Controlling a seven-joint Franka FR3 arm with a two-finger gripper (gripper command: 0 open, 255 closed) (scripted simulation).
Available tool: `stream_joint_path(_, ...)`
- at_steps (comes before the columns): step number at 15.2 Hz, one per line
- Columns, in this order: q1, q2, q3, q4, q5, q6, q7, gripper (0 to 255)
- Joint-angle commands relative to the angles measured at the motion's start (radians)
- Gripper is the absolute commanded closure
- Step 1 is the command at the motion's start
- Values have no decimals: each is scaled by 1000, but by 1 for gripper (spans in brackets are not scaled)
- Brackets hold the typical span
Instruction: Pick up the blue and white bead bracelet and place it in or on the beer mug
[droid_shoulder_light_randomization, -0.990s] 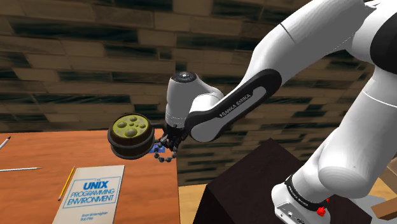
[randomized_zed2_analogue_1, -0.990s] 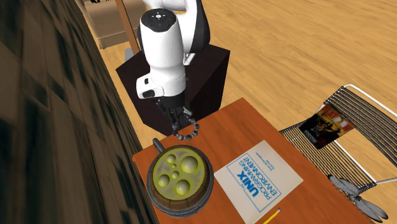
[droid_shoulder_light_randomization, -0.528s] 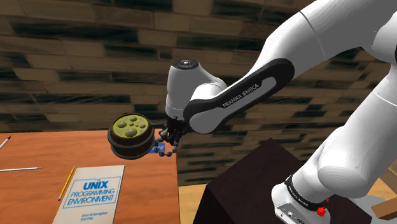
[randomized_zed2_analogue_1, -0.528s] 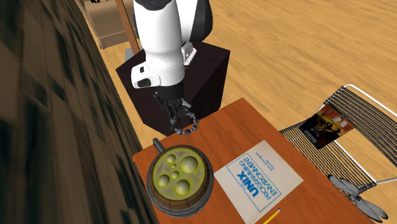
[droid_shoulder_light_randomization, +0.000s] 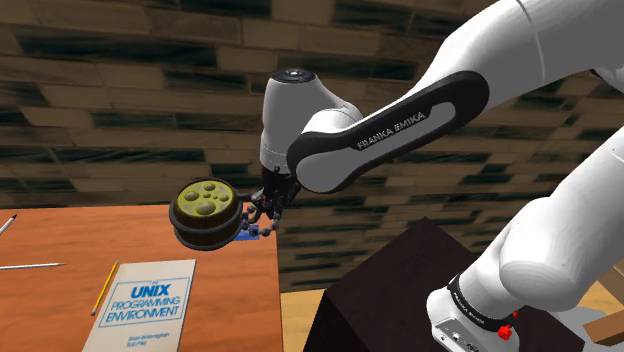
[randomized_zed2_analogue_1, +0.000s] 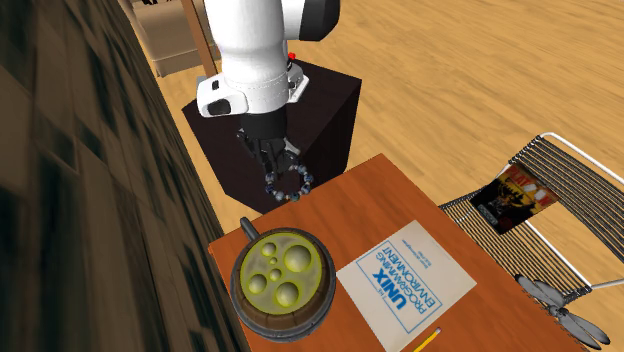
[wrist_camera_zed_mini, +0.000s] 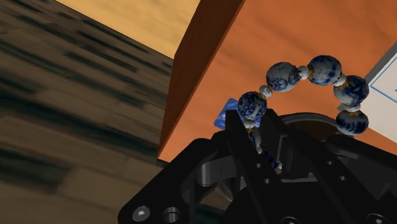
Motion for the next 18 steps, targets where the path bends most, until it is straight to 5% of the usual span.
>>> stream_joint_path(1, 0, -19, 0, 14, 14, -31, -10, 255)
stream_joint_path(13, 1, -109, -11, 93, 65, -191, -48, 255)
stream_joint_path(18, -10, 96, -8, 325, -50, -241, 4, 255)
